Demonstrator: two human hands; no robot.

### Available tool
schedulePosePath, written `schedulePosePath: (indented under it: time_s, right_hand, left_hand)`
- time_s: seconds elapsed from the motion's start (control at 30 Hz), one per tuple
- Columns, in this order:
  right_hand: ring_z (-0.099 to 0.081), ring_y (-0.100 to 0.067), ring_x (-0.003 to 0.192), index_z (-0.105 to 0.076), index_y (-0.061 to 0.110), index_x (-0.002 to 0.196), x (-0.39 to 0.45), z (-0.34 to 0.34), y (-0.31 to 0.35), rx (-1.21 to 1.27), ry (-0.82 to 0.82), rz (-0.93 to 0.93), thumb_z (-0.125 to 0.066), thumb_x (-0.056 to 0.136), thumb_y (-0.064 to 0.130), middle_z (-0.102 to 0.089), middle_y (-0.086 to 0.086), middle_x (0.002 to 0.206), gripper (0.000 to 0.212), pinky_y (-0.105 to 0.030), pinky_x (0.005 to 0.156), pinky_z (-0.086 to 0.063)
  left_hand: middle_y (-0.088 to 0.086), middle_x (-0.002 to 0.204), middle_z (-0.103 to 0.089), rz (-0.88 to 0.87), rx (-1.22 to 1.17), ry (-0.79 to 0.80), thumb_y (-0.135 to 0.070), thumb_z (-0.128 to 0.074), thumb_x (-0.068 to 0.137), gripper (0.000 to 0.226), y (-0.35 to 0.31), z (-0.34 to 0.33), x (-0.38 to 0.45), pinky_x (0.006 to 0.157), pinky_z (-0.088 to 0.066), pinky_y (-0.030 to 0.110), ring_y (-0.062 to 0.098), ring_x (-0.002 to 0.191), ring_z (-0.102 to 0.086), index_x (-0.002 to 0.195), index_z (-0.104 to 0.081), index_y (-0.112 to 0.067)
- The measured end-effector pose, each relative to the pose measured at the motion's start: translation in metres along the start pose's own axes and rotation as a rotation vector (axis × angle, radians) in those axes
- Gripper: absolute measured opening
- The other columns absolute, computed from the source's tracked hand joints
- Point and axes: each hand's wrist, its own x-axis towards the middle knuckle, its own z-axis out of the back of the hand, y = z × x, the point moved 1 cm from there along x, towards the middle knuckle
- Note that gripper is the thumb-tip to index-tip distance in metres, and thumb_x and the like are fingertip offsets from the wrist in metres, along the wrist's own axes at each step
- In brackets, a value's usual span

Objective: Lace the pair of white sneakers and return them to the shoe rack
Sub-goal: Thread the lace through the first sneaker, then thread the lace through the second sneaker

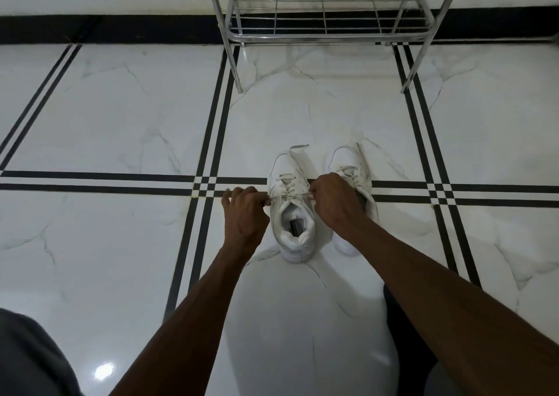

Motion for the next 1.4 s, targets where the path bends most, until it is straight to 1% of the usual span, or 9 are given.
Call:
schedulePosePath:
  time_s: [0.17, 0.3, 0.47, 0.67, 0.8, 0.93, 1.13, 1.27, 1.4]
  right_hand:
    - [-0.066, -0.033, 0.081, -0.061, 0.003, 0.087, -0.003, 0.013, 0.005, 0.073, 0.063, 0.067, -0.055, 0.093, 0.010, -0.070, -0.019, 0.088, 0.011, -0.031, 0.060, -0.036]
    - [-0.070, -0.034, 0.087, -0.054, 0.012, 0.111, 0.003, 0.013, 0.013, 0.439, 0.256, -0.130, -0.049, 0.098, 0.026, -0.068, -0.017, 0.102, 0.020, -0.049, 0.075, -0.062]
    - [-0.068, -0.026, 0.100, -0.061, 0.015, 0.115, 0.005, 0.014, 0.031, 0.914, 0.302, -0.324, -0.054, 0.095, 0.025, -0.063, -0.004, 0.115, 0.023, -0.048, 0.074, -0.064]
    - [-0.060, -0.018, 0.094, -0.063, 0.006, 0.116, 0.001, -0.012, 0.060, 1.199, 0.242, -0.342, -0.054, 0.100, 0.021, -0.058, -0.006, 0.107, 0.024, -0.046, 0.083, -0.062]
    - [-0.064, -0.020, 0.104, -0.060, 0.009, 0.125, -0.002, -0.026, 0.072, 1.146, 0.227, -0.263, -0.047, 0.101, 0.015, -0.062, -0.008, 0.120, 0.029, -0.043, 0.091, -0.060]
    - [-0.065, -0.019, 0.103, -0.056, 0.015, 0.132, -0.004, -0.028, 0.073, 1.013, 0.213, -0.228, -0.044, 0.102, 0.019, -0.061, -0.006, 0.125, 0.033, -0.044, 0.092, -0.060]
    - [-0.068, -0.021, 0.083, -0.067, 0.011, 0.105, -0.006, -0.001, 0.044, 0.734, -0.094, -0.146, -0.057, 0.097, 0.015, -0.072, -0.005, 0.107, 0.013, -0.034, 0.078, -0.056]
    - [-0.073, -0.018, 0.083, -0.072, 0.013, 0.094, -0.010, 0.025, 0.009, 0.753, -0.257, -0.226, -0.060, 0.094, 0.013, -0.076, -0.003, 0.090, 0.012, -0.043, 0.078, -0.062]
    - [-0.072, -0.015, 0.080, -0.074, 0.011, 0.095, -0.023, 0.056, -0.029, 0.724, -0.404, -0.301, -0.060, 0.093, 0.012, -0.077, 0.000, 0.089, 0.014, -0.027, 0.074, -0.058]
  left_hand:
    - [0.009, 0.086, -0.076, 0.091, -0.256, 0.074, -0.019, -0.057, 0.102, 0.022, 0.001, 0.005, 0.007, 0.063, -0.047, 0.034, 0.029, 0.077, -0.068, 0.100, -0.077, -0.010]
    - [0.005, 0.096, -0.076, 0.189, -0.474, 0.161, -0.034, -0.051, 0.104, 0.028, 0.008, 0.001, 0.006, 0.080, -0.060, 0.048, 0.025, 0.085, -0.072, 0.108, -0.071, -0.015]
    - [0.000, 0.115, -0.074, 0.447, -0.885, 0.245, -0.077, -0.029, 0.092, 0.070, 0.015, 0.005, 0.001, 0.099, -0.055, 0.052, 0.022, 0.110, -0.068, 0.115, -0.070, -0.024]
    - [0.006, 0.121, -0.072, 0.501, -0.929, 0.134, -0.064, -0.021, 0.104, 0.070, 0.033, 0.025, 0.008, 0.098, -0.054, 0.036, 0.020, 0.114, -0.067, 0.123, -0.071, -0.019]
    - [0.007, 0.124, -0.072, 0.458, -0.903, 0.081, -0.066, -0.020, 0.103, 0.073, 0.041, 0.027, 0.006, 0.103, -0.053, 0.039, 0.019, 0.116, -0.066, 0.127, -0.068, -0.016]
    - [0.009, 0.102, -0.068, 0.408, -0.675, -0.082, -0.050, -0.025, 0.108, 0.058, 0.028, 0.024, 0.010, 0.082, -0.052, 0.036, 0.022, 0.095, -0.065, 0.108, -0.063, -0.007]
    - [0.005, 0.100, -0.065, 0.179, -0.396, -0.342, -0.033, -0.036, 0.109, 0.035, -0.021, 0.023, 0.019, 0.088, -0.042, 0.034, 0.022, 0.099, -0.053, 0.102, -0.063, -0.012]
    - [0.003, 0.087, -0.065, 0.091, -0.505, -0.250, -0.031, -0.043, 0.108, 0.034, -0.063, 0.010, 0.019, 0.078, -0.045, 0.034, 0.020, 0.088, -0.056, 0.090, -0.063, -0.011]
    - [0.014, 0.082, -0.073, 0.156, -0.649, 0.124, -0.032, -0.052, 0.103, 0.037, -0.086, -0.016, 0.020, 0.079, -0.058, 0.046, 0.031, 0.079, -0.070, 0.092, -0.070, -0.001]
